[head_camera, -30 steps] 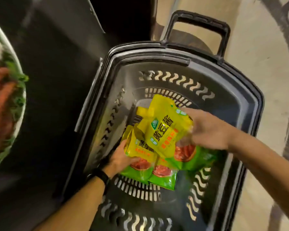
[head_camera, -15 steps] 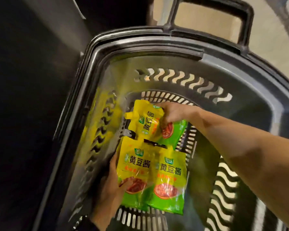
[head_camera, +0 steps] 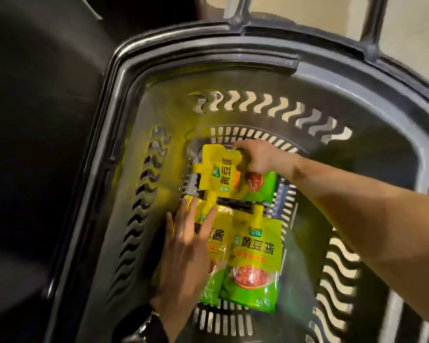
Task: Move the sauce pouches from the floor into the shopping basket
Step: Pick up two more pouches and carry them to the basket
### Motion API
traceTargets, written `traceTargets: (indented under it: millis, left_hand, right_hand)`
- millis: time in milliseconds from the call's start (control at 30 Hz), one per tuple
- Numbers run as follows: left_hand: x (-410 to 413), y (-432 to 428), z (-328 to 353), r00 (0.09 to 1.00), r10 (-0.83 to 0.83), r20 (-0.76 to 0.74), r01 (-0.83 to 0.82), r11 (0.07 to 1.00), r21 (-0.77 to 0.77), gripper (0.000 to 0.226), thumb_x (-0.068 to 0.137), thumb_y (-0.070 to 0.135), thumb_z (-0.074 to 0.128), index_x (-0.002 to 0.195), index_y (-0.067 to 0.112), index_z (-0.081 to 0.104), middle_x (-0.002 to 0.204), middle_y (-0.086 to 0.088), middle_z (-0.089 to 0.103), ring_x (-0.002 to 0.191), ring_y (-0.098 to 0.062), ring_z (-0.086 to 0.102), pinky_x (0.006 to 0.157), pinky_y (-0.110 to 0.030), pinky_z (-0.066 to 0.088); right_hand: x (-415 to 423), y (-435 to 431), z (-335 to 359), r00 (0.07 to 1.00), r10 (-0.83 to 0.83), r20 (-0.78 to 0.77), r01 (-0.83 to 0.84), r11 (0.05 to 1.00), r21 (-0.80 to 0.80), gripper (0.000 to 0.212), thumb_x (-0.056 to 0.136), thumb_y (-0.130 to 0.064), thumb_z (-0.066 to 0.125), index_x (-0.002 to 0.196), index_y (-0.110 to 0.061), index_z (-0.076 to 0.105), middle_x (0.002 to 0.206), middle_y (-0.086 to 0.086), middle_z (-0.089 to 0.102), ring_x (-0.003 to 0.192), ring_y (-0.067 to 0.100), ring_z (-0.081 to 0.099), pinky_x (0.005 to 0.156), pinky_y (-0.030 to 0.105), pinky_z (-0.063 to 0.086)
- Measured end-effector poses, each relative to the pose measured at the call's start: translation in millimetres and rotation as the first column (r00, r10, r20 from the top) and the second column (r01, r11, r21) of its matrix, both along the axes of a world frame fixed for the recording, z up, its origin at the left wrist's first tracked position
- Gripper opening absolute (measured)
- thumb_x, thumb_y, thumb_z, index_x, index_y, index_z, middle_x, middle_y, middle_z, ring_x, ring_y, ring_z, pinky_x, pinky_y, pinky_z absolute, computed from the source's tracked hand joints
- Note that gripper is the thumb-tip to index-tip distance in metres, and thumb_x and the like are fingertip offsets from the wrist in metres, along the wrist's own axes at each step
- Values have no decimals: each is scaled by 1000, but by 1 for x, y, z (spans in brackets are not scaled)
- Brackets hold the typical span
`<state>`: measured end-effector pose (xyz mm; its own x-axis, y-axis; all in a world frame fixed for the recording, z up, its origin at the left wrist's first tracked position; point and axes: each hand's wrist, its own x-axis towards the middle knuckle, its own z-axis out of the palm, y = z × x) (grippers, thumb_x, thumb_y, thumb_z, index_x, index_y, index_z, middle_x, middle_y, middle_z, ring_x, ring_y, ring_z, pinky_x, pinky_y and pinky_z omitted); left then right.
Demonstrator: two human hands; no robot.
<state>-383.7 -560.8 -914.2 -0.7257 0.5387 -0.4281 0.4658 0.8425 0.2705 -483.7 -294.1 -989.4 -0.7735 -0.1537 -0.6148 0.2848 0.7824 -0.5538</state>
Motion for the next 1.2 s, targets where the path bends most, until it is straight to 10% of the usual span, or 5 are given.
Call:
traceTargets:
  millis: [200, 433, 567, 700, 1200]
  left_hand:
    - [12, -21, -32, 976, -218, 21, 219, 966, -135, 64, 99, 57, 27, 157, 30, 27, 166, -16, 12, 154, -34, 12, 117, -64, 21]
    - [21, -39, -31, 974, -222, -40, 215, 966, -143, 62, 101, 54, 24, 158, 28, 26, 167, -17, 11, 154, -34, 11, 116, -66, 22]
    - [30, -40, -32, 983, -180, -40, 174, 978, -117, 63, 99, 54, 29, 157, 28, 28, 166, -16, 15, 153, -35, 15, 115, -66, 24]
    - [30, -45, -37, 989, -146, -34, 145, 989, -43, 67, 95, 54, 40, 157, 32, 28, 167, -12, 14, 154, -33, 14, 116, -64, 22]
    - [24, -40, -36, 988, -146, -39, 145, 988, -45, 64, 95, 54, 42, 154, 31, 36, 166, -12, 16, 154, -33, 14, 114, -67, 25]
  right_hand:
    - [-9, 16, -7, 968, -30, 251, 63, 990, -124, 38, 80, 2, 61, 114, -15, 60, 93, -3, 63, 88, 20, 60, 66, 22, 44]
    - [35, -22, -18, 911, 263, -319, -118, 905, 410, 97, 62, -13, 81, 149, -8, 37, 137, 24, 50, 119, 40, 54, 98, 45, 45]
    - [53, -33, -31, 839, 446, -312, -285, 848, 446, 69, 93, -37, 44, 156, -21, 23, 165, 14, 7, 151, 35, 8, 120, 58, 9]
    - [67, -28, -62, 854, 447, -265, -281, 826, 488, 64, 99, -50, 21, 158, -29, 8, 166, 8, -5, 152, 31, -9, 117, 64, 6]
    - [85, -23, -50, 913, 160, -375, 15, 905, 424, 59, 95, -45, 28, 150, -28, 38, 161, 11, 26, 146, 37, 28, 119, 53, 14]
